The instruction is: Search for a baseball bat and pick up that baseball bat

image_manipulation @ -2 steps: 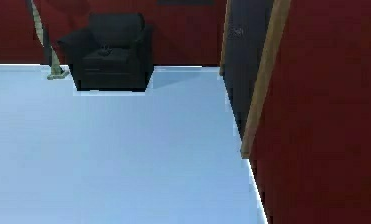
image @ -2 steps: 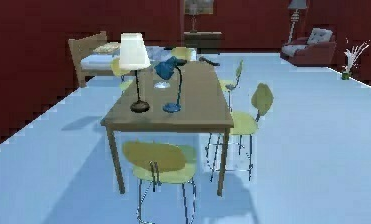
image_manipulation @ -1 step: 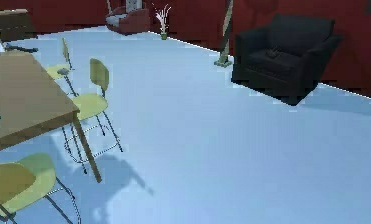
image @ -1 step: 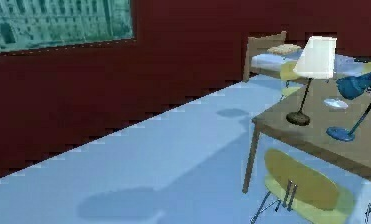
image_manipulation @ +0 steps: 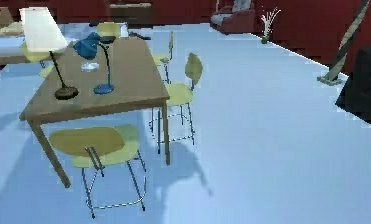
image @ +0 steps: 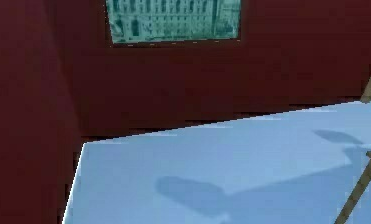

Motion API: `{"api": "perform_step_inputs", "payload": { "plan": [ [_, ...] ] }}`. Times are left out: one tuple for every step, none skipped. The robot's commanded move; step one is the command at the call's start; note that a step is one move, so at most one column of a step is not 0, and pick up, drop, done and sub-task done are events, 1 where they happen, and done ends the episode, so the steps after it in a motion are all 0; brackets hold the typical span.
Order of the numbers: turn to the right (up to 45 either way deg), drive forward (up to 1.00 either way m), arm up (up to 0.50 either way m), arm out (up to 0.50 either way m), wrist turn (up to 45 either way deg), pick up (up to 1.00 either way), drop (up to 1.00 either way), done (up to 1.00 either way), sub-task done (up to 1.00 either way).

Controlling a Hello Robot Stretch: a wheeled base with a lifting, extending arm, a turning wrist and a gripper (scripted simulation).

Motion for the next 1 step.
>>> {"api": "perform_step_inputs", "payload": {
  "plan": [
    [0.0, 0.60, 0.00, 0.00, 0.0, 0.00, 0.00, 0.00, 0.00]
  ]
}}
